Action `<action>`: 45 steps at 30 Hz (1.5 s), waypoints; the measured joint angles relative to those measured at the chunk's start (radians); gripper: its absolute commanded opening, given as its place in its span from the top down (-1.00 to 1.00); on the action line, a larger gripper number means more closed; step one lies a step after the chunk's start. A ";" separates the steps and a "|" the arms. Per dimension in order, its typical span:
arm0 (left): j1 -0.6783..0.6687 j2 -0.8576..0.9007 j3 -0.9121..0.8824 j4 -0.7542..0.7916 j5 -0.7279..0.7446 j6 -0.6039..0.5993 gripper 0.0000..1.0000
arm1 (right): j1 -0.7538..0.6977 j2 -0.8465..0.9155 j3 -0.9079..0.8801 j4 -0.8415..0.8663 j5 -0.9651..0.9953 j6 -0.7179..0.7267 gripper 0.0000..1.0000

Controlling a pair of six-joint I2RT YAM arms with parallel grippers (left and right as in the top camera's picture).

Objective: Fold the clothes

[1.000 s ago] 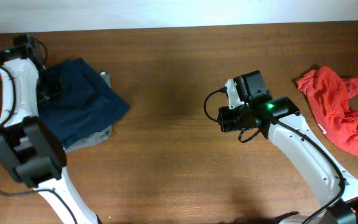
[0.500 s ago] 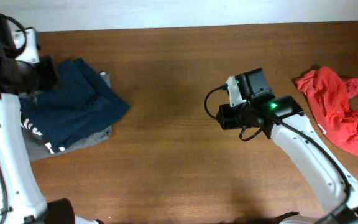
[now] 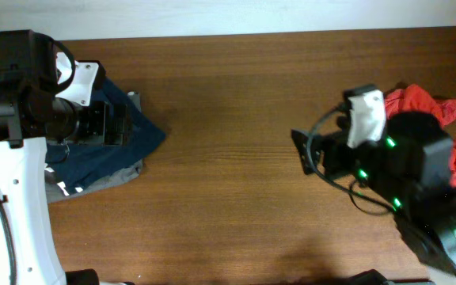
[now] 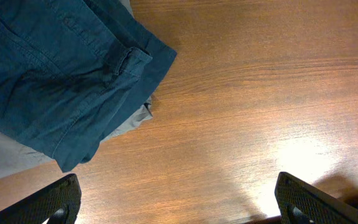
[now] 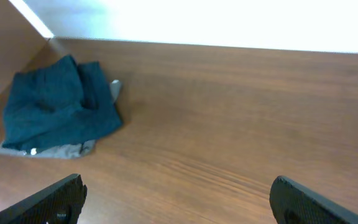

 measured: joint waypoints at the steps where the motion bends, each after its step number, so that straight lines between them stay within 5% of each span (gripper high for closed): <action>1: 0.000 0.000 0.000 0.000 0.000 0.002 -0.99 | 0.000 -0.031 0.000 -0.021 0.024 0.000 -0.98; 33: 0.000 0.000 0.000 0.030 0.000 0.005 -0.99 | -0.030 -0.105 -0.011 -0.111 0.216 -0.059 -0.98; 45: 0.000 0.000 0.000 0.031 0.000 0.006 -0.99 | -0.330 -0.417 -0.497 0.114 0.183 -0.067 -0.98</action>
